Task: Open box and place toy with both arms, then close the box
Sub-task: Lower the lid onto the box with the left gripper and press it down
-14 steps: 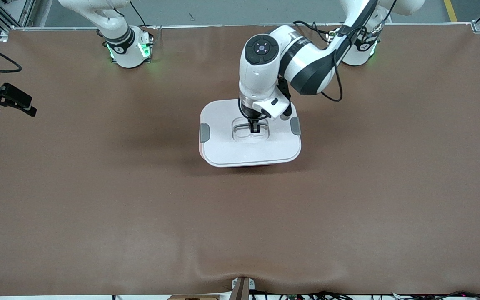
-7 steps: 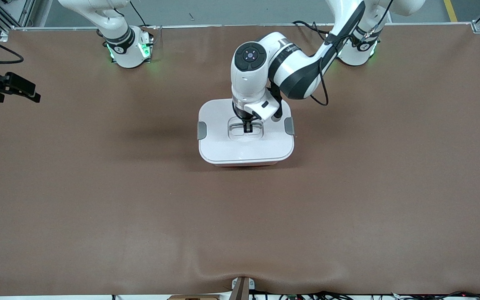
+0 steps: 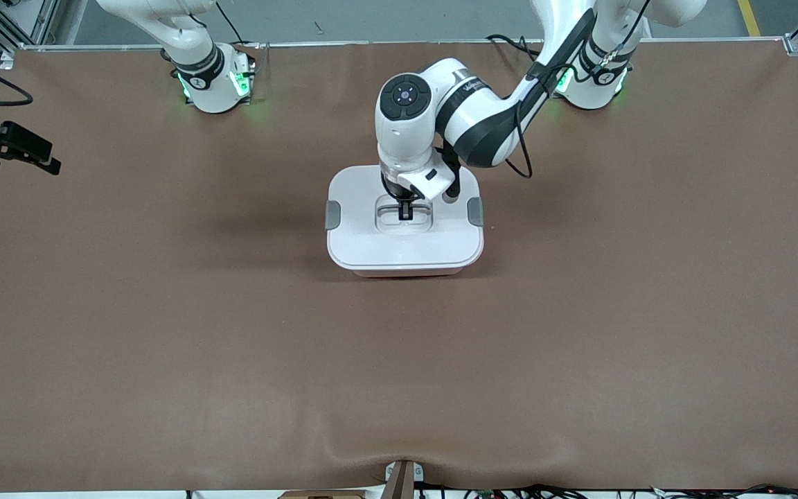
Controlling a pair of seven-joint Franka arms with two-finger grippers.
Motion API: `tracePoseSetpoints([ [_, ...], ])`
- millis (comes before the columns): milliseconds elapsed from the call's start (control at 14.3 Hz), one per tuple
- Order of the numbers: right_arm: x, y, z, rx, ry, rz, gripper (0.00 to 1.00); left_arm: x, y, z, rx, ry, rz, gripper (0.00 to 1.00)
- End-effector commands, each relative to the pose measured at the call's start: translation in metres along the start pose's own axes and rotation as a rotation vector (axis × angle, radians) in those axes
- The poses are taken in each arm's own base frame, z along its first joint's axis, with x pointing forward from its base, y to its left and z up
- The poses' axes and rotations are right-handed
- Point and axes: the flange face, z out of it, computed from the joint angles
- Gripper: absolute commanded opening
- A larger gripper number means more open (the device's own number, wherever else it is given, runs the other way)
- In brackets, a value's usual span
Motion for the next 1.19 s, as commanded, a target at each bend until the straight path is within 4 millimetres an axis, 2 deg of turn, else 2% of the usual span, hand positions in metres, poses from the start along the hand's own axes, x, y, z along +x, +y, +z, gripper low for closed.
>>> tracePoseSetpoints([
  [0, 0.002, 0.001, -0.004, 0.003, 0.023, 0.011, 1.00, 0.000, -0.004, 0.000, -0.026, 0.006, 0.001, 0.00],
  [1116, 0.002, 0.000, -0.003, 0.005, 0.017, 0.010, 1.00, 0.002, 0.002, 0.014, -0.031, -0.005, -0.002, 0.00],
])
